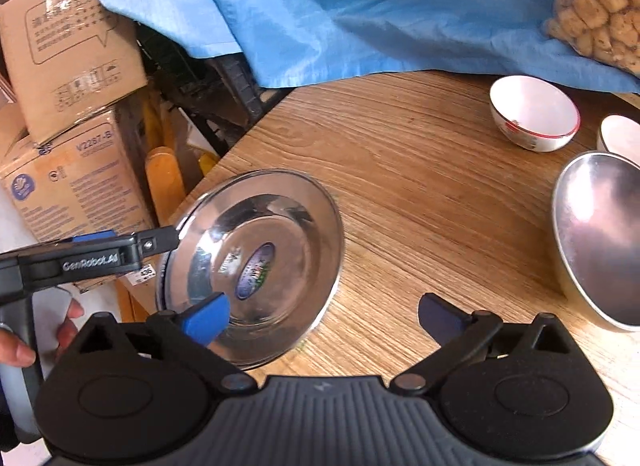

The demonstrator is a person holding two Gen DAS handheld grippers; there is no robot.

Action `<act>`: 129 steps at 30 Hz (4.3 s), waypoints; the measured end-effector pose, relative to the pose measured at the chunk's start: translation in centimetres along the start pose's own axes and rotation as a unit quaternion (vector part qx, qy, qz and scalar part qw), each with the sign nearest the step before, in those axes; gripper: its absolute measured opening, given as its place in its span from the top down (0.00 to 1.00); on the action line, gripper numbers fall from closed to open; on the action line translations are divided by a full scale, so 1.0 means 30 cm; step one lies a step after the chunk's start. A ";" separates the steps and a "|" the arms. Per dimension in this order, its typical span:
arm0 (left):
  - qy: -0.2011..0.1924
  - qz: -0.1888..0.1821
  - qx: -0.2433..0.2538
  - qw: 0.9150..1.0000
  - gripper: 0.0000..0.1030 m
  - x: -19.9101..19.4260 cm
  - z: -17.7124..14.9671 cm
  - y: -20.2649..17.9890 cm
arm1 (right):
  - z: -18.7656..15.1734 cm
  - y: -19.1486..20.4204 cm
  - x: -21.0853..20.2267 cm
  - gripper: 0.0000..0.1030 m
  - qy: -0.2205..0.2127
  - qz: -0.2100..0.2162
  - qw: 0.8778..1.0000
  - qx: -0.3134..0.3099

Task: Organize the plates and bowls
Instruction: 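Move both grippers toward the large stainless steel bowl, then close the right gripper on the bowl rim while the left gripper grips it too, then lift the steel bowl with both grippers, set it on the desk, open both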

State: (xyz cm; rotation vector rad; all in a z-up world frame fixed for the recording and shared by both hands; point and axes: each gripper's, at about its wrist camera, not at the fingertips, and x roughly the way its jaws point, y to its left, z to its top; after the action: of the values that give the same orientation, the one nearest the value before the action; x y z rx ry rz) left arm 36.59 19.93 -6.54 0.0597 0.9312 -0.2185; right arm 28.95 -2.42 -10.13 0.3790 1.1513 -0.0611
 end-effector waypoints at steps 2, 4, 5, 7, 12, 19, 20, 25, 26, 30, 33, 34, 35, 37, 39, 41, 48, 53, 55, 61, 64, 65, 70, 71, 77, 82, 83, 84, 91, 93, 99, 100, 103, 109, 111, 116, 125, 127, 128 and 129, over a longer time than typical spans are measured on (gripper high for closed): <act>0.000 0.001 0.001 1.000 0.01 -0.001 -0.007 0.000 | 0.002 -0.004 0.002 0.00 -0.001 -0.010 1.000 0.002; 0.001 0.000 0.000 1.000 0.01 -0.003 -0.014 0.003 | 0.003 -0.009 0.004 0.00 0.001 -0.013 1.000 0.006; 0.002 0.000 -0.002 1.000 0.01 -0.001 -0.018 0.004 | 0.003 -0.012 0.006 0.00 0.003 -0.016 1.000 0.007; 0.005 -0.001 -0.005 1.000 0.01 0.003 -0.024 0.002 | 0.003 -0.016 0.008 0.00 0.004 -0.019 1.000 0.009; 0.006 -0.002 -0.011 1.000 0.01 0.001 -0.031 0.003 | 0.007 -0.018 0.009 0.00 0.006 -0.022 1.000 0.010; -0.009 -0.006 -0.003 1.000 0.01 -0.021 -0.003 -0.019 | 0.021 -0.014 -0.044 0.00 -0.037 -0.024 0.999 0.008; -0.013 -0.008 0.002 1.000 0.01 -0.026 0.004 -0.028 | 0.025 -0.015 -0.064 0.00 -0.053 -0.024 0.998 0.006; -0.028 -0.040 0.025 0.998 0.01 -0.040 0.058 -0.105 | 0.039 -0.053 -0.160 0.00 -0.113 -0.047 0.992 0.017; -0.032 -0.051 0.029 0.998 0.01 -0.042 0.072 -0.123 | 0.039 -0.069 -0.178 0.00 -0.122 -0.055 0.991 0.022; -0.041 -0.095 0.048 0.993 0.01 -0.033 0.124 -0.223 | 0.019 -0.148 -0.239 0.00 -0.146 -0.096 0.983 0.059; -0.045 -0.127 0.061 0.989 0.01 -0.018 0.146 -0.326 | -0.016 -0.234 -0.277 0.00 -0.152 -0.123 0.974 0.114; -0.048 -0.133 0.064 0.988 0.01 -0.013 0.149 -0.359 | -0.028 -0.260 -0.288 0.00 -0.154 -0.135 0.970 0.129; -0.050 -0.143 0.067 0.986 0.01 -0.006 0.154 -0.395 | -0.042 -0.289 -0.302 0.00 -0.157 -0.149 0.966 0.145; -0.040 -0.163 0.074 0.983 0.01 0.010 0.156 -0.470 | -0.071 -0.352 -0.323 0.00 -0.157 -0.180 0.955 0.178; -0.028 -0.176 0.081 0.981 0.01 0.027 0.153 -0.544 | -0.101 -0.415 -0.338 0.00 -0.149 -0.208 0.943 0.211; -0.018 -0.184 0.090 0.979 0.01 0.040 0.149 -0.608 | -0.120 -0.469 -0.341 0.00 -0.128 -0.237 0.933 0.239; 0.009 -0.190 0.120 0.974 0.01 0.087 0.129 -0.773 | -0.187 -0.589 -0.363 0.00 -0.096 -0.263 0.920 0.275; 0.027 -0.182 0.130 0.974 0.01 0.117 0.119 -0.832 | -0.160 -0.606 -0.335 0.00 -0.077 -0.255 0.934 0.238; 0.031 -0.178 0.130 0.975 0.01 0.119 0.116 -0.841 | -0.139 -0.605 -0.317 0.00 -0.077 -0.248 0.941 0.218; 0.040 -0.158 0.139 0.977 0.01 0.131 0.109 -0.880 | -0.077 -0.633 -0.265 0.00 -0.061 -0.235 0.955 0.168; 0.046 -0.146 0.144 0.978 0.01 0.136 0.107 -0.891 | -0.058 -0.652 -0.245 0.00 -0.053 -0.235 0.959 0.153; 0.048 -0.140 0.147 0.978 0.01 0.140 0.105 -0.898 | -0.055 -0.663 -0.237 0.00 -0.050 -0.234 0.959 0.149; 0.065 -0.114 0.146 0.981 0.01 0.157 0.099 -0.917 | -0.047 -0.699 -0.221 0.01 -0.039 -0.212 0.968 0.127; 0.076 -0.107 0.150 0.980 0.01 0.161 0.098 -0.925 | -0.047 -0.704 -0.224 0.02 -0.038 -0.203 0.971 0.125; 0.094 -0.087 0.158 0.979 0.05 0.137 0.092 -0.957 | -0.037 -0.725 -0.241 0.29 -0.039 -0.147 0.981 0.116; 0.101 -0.092 0.147 0.980 0.23 0.130 0.105 -0.978 | -0.005 -0.735 -0.229 0.59 -0.029 -0.099 0.988 0.110; 0.104 -0.094 0.141 0.980 0.29 0.132 0.108 -0.981 | 0.005 -0.735 -0.217 0.62 -0.027 -0.089 0.990 0.109; 0.107 -0.097 0.133 0.980 0.37 0.130 0.110 -0.983 | 0.009 -0.735 -0.212 0.68 -0.025 -0.078 0.991 0.109; 0.108 -0.139 0.086 0.981 0.77 0.130 0.094 -0.976 | 0.002 -0.749 -0.198 0.74 -0.015 -0.031 0.994 0.102; 0.102 -0.132 0.080 0.983 0.85 0.126 0.086 -0.971 | -0.005 -0.772 -0.201 0.78 -0.014 -0.016 0.994 0.111; 0.100 -0.139 0.076 0.982 0.89 0.101 0.055 -0.969 | -0.028 -0.810 -0.243 0.81 -0.006 -0.002 0.993 0.118; 0.097 -0.145 0.078 0.981 0.89 0.086 0.044 -0.972 | -0.033 -0.811 -0.262 0.81 -0.005 -0.005 0.993 0.121; 0.097 -0.159 0.075 0.980 0.89 0.032 0.004 -0.979 | -0.054 -0.823 -0.341 0.81 -0.011 0.002 0.992 0.123; 0.104 -0.175 0.074 0.976 0.88 -0.059 -0.090 -1.011 | -0.127 -0.851 -0.432 0.81 -0.001 0.008 0.992 0.127; 0.107 -0.175 0.084 0.975 0.88 -0.073 -0.121 -1.028 | -0.162 -0.861 -0.441 0.81 0.007 0.006 0.992 0.129; 0.116 -0.170 0.085 0.975 0.88 -0.096 -0.187 -1.017 | -0.237 -0.848 -0.456 0.81 0.030 0.014 0.991 0.130; 0.123 -0.157 0.071 0.977 0.86 -0.099 -0.260 -0.949 | -0.285 -0.787 -0.453 0.80 0.037 0.016 0.991 0.127; 0.125 -0.156 0.068 0.977 0.85 -0.097 -0.268 -0.929 | -0.292 -0.782 -0.446 0.77 0.039 0.019 0.990 0.131; 0.124 -0.156 0.067 0.978 0.82 -0.096 -0.269 -0.921 | -0.296 -0.781 -0.445 0.75 0.039 0.018 0.990 0.135; 0.120 -0.156 0.065 0.978 0.73 -0.101 -0.269 -0.914 | -0.299 -0.779 -0.450 0.69 0.036 0.011 0.990 0.138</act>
State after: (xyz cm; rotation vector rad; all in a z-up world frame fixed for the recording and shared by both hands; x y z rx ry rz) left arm 22.66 -5.17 -7.73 0.0623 1.1659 -0.5728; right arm 9.89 -23.34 -7.26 0.6438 1.2124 -0.1912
